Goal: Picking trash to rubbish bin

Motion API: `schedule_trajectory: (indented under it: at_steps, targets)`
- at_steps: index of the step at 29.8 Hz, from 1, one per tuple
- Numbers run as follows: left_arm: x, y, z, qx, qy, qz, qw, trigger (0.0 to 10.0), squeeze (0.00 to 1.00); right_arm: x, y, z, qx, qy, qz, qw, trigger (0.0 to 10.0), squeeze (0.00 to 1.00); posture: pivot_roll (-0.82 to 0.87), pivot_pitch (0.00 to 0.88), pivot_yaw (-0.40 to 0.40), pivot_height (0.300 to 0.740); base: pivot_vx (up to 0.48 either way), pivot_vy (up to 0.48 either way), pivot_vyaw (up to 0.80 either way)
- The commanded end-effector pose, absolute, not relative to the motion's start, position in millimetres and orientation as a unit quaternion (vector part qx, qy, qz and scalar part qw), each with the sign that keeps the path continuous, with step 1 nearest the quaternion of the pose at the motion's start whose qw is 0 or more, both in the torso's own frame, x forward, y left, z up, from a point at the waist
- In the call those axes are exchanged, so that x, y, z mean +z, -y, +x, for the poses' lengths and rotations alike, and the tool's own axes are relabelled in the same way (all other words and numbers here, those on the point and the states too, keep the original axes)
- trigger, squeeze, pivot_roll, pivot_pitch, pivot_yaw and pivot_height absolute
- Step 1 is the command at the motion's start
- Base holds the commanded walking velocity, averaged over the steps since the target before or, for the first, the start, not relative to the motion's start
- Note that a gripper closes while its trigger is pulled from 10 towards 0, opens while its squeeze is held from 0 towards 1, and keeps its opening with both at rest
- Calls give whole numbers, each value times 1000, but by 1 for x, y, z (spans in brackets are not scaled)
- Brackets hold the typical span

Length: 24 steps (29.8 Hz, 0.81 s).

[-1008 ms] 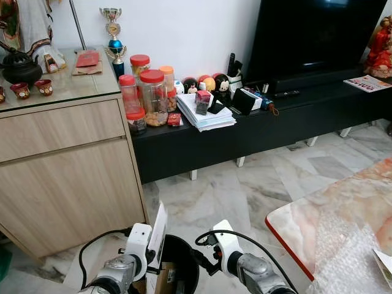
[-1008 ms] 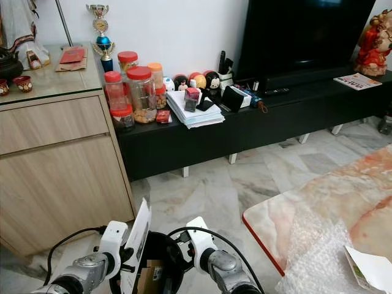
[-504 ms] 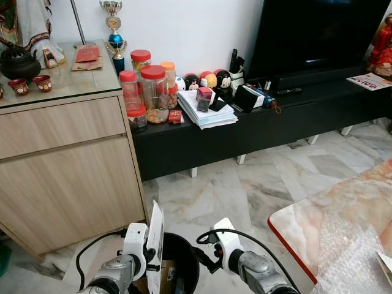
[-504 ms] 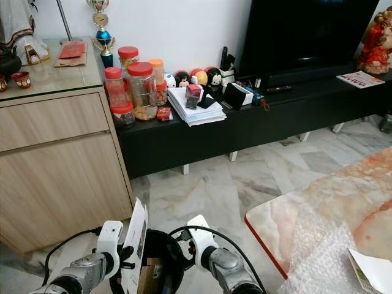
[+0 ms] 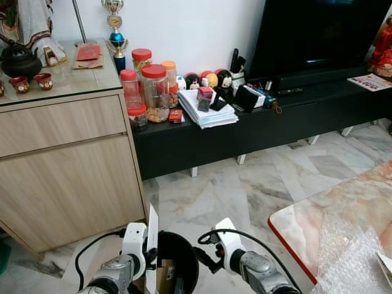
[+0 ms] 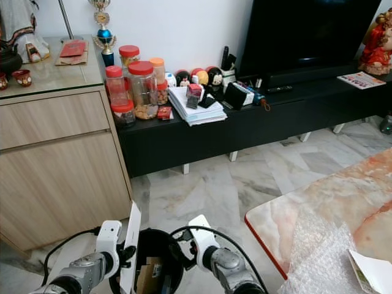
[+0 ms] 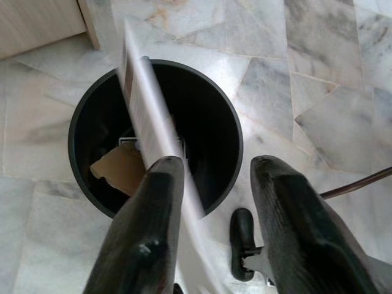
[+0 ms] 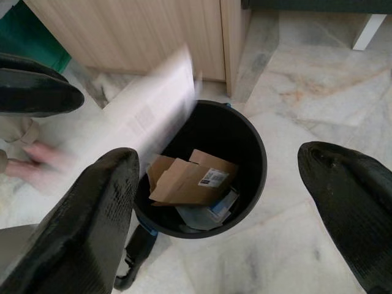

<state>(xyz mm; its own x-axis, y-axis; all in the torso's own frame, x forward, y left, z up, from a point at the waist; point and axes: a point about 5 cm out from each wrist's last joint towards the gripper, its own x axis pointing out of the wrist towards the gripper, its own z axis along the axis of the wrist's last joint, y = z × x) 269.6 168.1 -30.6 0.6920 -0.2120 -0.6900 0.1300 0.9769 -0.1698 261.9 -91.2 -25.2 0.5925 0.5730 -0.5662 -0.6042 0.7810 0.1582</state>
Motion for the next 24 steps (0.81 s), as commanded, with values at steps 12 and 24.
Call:
schedule_trajectory:
  at_steps: [12, 24]
  targets:
    - [-30, -176, 270, -60, -371, -58, 925, 10000, 0, -24, 93, 263, 332, -305, -33, 892, 10000, 0, -32, 0, -90, 740, 0, 0, 0]
    - [-31, -204, 259, 21, -318, 51, 946, 10000, 0, -17, 85, 268, 330, -269, -11, 905, 10000, 0, -20, 0, -72, 740, 0, 0, 0]
